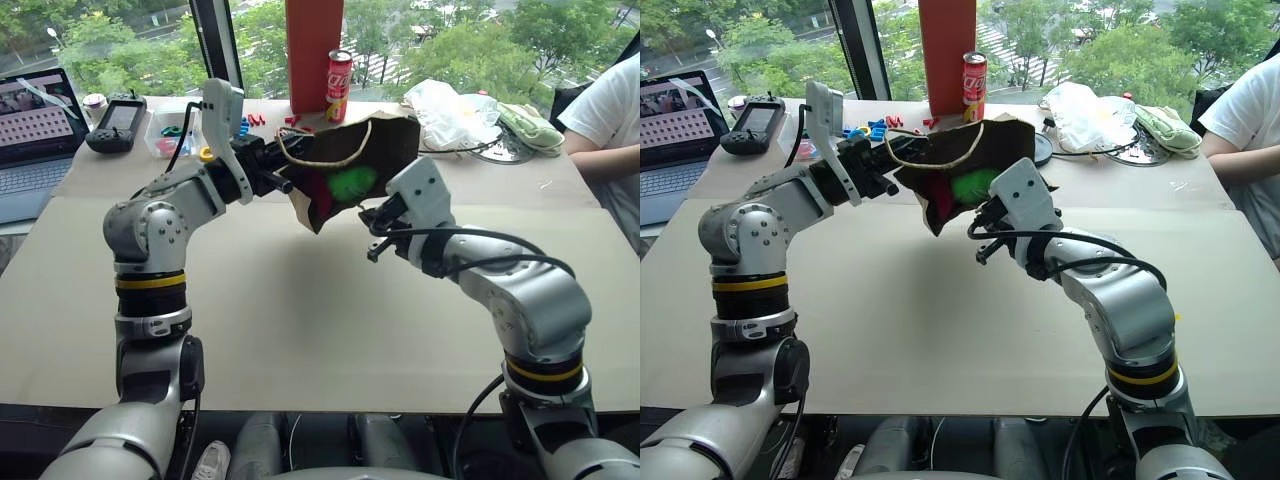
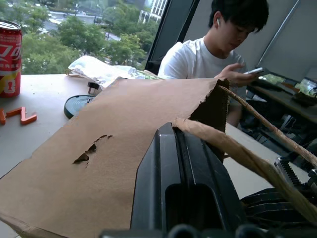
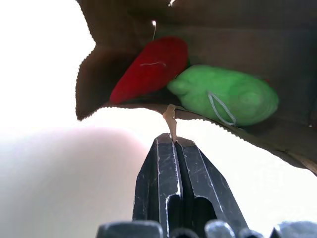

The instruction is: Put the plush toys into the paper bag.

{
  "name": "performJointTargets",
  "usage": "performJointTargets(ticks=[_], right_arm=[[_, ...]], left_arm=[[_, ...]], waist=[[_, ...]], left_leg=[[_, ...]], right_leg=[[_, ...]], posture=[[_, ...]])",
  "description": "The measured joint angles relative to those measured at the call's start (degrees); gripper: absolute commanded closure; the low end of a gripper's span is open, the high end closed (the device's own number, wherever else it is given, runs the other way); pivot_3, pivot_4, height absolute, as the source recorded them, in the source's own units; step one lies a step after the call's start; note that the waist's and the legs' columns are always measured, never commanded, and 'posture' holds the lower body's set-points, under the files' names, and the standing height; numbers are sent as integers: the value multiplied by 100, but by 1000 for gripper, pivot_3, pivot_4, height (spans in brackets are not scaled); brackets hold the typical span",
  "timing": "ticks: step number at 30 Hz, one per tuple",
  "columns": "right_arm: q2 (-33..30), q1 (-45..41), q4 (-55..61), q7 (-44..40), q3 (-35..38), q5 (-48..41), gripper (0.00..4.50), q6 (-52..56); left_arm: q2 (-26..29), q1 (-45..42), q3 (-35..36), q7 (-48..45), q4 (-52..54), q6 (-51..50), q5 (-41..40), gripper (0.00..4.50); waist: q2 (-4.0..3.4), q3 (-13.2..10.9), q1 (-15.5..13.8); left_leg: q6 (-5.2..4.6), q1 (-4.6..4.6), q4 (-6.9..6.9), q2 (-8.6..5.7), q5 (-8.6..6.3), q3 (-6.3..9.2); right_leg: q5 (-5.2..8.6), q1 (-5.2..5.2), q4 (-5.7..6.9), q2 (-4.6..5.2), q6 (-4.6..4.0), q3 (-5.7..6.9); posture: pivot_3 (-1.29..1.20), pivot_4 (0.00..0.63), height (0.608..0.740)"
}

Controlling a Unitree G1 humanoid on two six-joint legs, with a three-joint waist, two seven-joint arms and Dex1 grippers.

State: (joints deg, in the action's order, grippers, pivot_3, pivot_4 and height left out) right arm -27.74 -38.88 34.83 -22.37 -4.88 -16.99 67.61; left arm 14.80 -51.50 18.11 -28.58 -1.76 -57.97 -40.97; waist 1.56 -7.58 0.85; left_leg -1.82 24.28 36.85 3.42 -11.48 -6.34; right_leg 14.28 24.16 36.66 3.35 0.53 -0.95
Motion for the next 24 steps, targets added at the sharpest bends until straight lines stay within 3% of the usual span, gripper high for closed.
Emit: performJointTargets(ticks=[5,9,15,24], right_arm=[[-225,-143,-358,46,-145,273,4456,-361],[-363,-145,-440,-3,-247,338,4456,-559],[-699,-148,-363,-339,-351,319,4456,-805],[-625,-2,-103,-700,-367,57,4456,-885]], left_arm=[[-575,158,605,1158,4,-669,-488,4500],[-705,207,936,1834,-74,-862,-640,4500],[-561,208,1058,2140,-214,-961,-666,4500],[-527,229,964,2238,-380,-1336,-867,4500]], waist=[[1,0,-2],[2,-1,-3],[2,-1,-12],[2,-1,-17]], left_leg=[[1,1,-1,-3,0,-2],[1,1,-2,-5,1,-2],[2,1,-2,-6,1,-3],[5,0,-2,-6,2,-3]], right_leg=[[0,1,0,4,0,-2],[0,2,0,4,0,-3],[0,0,-1,5,0,-1],[0,-1,-1,6,0,-1]], posture=[[0,150,739],[0,150,739],[0,150,739],[0,150,739]])
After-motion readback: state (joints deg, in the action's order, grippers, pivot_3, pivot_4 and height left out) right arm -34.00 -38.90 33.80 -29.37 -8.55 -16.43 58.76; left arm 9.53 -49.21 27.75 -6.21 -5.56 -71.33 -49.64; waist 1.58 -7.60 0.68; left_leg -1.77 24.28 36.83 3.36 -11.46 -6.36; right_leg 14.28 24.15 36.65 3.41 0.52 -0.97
